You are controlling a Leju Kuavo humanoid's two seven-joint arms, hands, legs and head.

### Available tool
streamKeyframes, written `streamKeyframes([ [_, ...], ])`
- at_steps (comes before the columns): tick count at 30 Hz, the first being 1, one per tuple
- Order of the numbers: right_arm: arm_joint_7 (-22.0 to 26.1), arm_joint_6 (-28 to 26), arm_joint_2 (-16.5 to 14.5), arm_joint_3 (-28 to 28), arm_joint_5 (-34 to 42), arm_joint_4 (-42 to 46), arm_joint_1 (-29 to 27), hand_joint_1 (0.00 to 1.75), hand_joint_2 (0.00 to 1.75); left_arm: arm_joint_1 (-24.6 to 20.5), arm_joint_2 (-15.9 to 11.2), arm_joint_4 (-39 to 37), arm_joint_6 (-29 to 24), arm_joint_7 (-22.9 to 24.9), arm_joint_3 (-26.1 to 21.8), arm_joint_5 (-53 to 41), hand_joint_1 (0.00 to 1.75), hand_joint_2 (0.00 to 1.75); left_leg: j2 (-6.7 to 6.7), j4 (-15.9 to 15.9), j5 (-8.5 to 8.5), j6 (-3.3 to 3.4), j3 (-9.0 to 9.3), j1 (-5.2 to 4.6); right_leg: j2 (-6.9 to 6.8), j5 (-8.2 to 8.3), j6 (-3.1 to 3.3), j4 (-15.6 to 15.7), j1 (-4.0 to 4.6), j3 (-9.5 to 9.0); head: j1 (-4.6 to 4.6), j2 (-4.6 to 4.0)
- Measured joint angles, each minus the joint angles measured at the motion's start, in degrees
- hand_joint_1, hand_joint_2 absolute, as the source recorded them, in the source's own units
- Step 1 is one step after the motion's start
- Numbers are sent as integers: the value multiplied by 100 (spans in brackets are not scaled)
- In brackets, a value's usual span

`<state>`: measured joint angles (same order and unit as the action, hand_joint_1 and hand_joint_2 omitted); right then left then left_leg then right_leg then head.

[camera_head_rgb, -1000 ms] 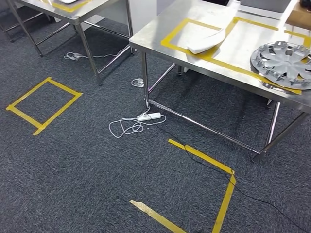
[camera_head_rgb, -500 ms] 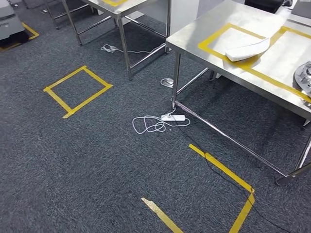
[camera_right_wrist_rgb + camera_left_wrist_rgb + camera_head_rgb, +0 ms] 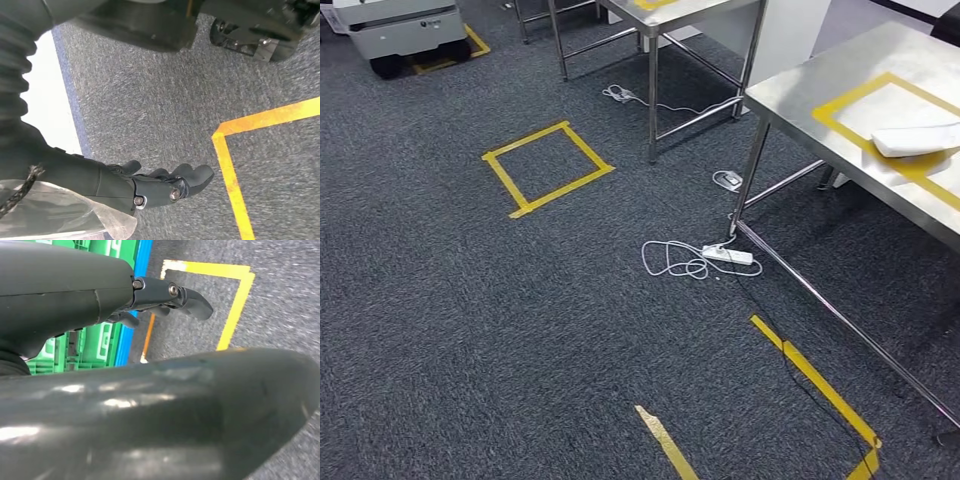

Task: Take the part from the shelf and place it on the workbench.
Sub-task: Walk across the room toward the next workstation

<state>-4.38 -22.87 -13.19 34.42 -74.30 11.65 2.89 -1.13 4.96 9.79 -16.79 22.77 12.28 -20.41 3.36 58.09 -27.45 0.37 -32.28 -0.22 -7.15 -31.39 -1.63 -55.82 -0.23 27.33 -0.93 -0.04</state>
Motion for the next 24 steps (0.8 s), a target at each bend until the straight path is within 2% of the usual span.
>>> streamKeyframes([
  [1,-4,5,-1,-1,-2,0,9,0,175,12,-5,0,-8,0,0,1,0,0,-62,-16,9,35,2,7,61,-42,-31,-23,-9,-14,4,0],
  [2,-7,8,-1,-1,2,0,13,0,175,18,-11,0,-12,0,-1,3,0,0,-124,-33,24,72,4,17,193,-131,-56,-131,-21,15,14,0],
  [3,-1,10,-1,-1,7,0,15,0,175,17,-14,0,-14,-1,-1,4,0,0,-184,-49,39,106,8,31,362,-277,-76,-360,-32,123,25,0],
  [4,4,12,-1,0,15,0,23,0,175,13,-14,0,-15,-1,-2,6,0,0,-244,-53,44,127,3,36,539,-464,-84,-710,-38,294,38,0],
  [5,10,12,-1,1,26,1,38,0,175,9,-13,0,-14,-2,-2,7,0,0,-309,-53,42,141,-2,35,627,-648,-84,-1134,-38,497,42,0],
  [6,16,12,-2,1,32,1,62,0,175,6,-10,0,-13,-2,-2,7,0,0,-380,-52,40,147,-1,31,662,-762,-81,-1494,-35,680,43,0],
  [7,16,11,-2,1,36,2,88,0,175,5,-9,0,-13,-2,-2,7,0,0,-458,-51,37,150,6,28,678,-768,-75,-1689,-32,791,41,0],
  [8,15,14,-3,1,39,2,104,0,175,5,-9,0,-13,-2,-2,7,0,0,-546,-50,36,150,17,26,693,-649,-63,-1654,-32,799,42,0],
  [9,14,17,-3,1,40,2,110,0,175,5,-9,0,-13,-2,-2,7,0,0,-639,-48,34,148,32,26,723,-424,-46,-1377,-33,698,41,0],
  [10,12,21,-3,1,42,1,106,0,175,5,-8,0,-13,-2,-2,7,0,0,-730,-47,30,142,42,29,810,-169,-22,-976,-35,543,43,0],
  [11,11,26,-3,1,43,-1,98,0,175,3,-6,0,-12,-2,-2,7,0,0,-811,-37,26,126,43,24,937,18,3,-600,-42,397,43,0],
  [12,8,28,-5,1,45,-2,92,0,175,-2,-4,0,-10,-3,-3,8,0,0,-886,-25,27,104,26,26,1050,111,21,-298,-47,275,44,0],
  [13,5,32,-7,1,48,-3,87,0,175,-2,-1,0,-6,-4,-3,10,0,0,-946,-18,35,72,-2,34,1132,125,35,-142,-47,204,42,0],
  [14,2,36,-10,1,49,-4,89,0,175,2,1,0,2,-12,-4,13,0,0,-1005,-17,51,32,-31,43,1145,96,46,-93,-44,171,42,0],
  [15,-1,38,-16,1,50,-4,93,0,175,11,2,0,9,-23,-4,15,0,0,-1062,-24,68,-8,-54,56,1098,90,65,-52,-41,140,41,0],
  [16,-2,42,-28,1,50,-4,96,0,175,23,1,0,15,-36,-4,16,0,0,-1041,-15,66,-40,-67,62,1036,109,95,-34,-46,117,39,0],
  [18,-3,43,-51,1,49,-4,89,0,175,30,-4,0,20,-59,-4,10,0,0,-839,120,-28,-83,-126,46,910,136,154,26,-65,69,20,0],
  [20,-3,43,-58,2,51,-4,68,0,175,17,-7,0,25,-75,-4,4,0,0,-566,580,-280,-116,-346,44,773,127,191,44,-60,37,-6,0],
  [22,-3,43,-58,3,53,-4,57,0,175,7,-7,0,31,-98,-4,-2,0,0,-438,1302,-571,-156,-705,65,602,99,213,42,-45,21,-13,0],
  [23,-3,43,-58,4,55,-4,54,0,175,9,-7,0,34,-109,-4,-5,0,0,-404,1550,-623,-171,-827,76,514,82,217,42,-40,9,-10,0],
  [24,-3,43,-58,4,56,-4,53,0,175,17,-7,0,38,-116,-4,-7,0,0,-381,1597,-566,-180,-849,83,434,64,214,41,-38,-7,-10,0],
])
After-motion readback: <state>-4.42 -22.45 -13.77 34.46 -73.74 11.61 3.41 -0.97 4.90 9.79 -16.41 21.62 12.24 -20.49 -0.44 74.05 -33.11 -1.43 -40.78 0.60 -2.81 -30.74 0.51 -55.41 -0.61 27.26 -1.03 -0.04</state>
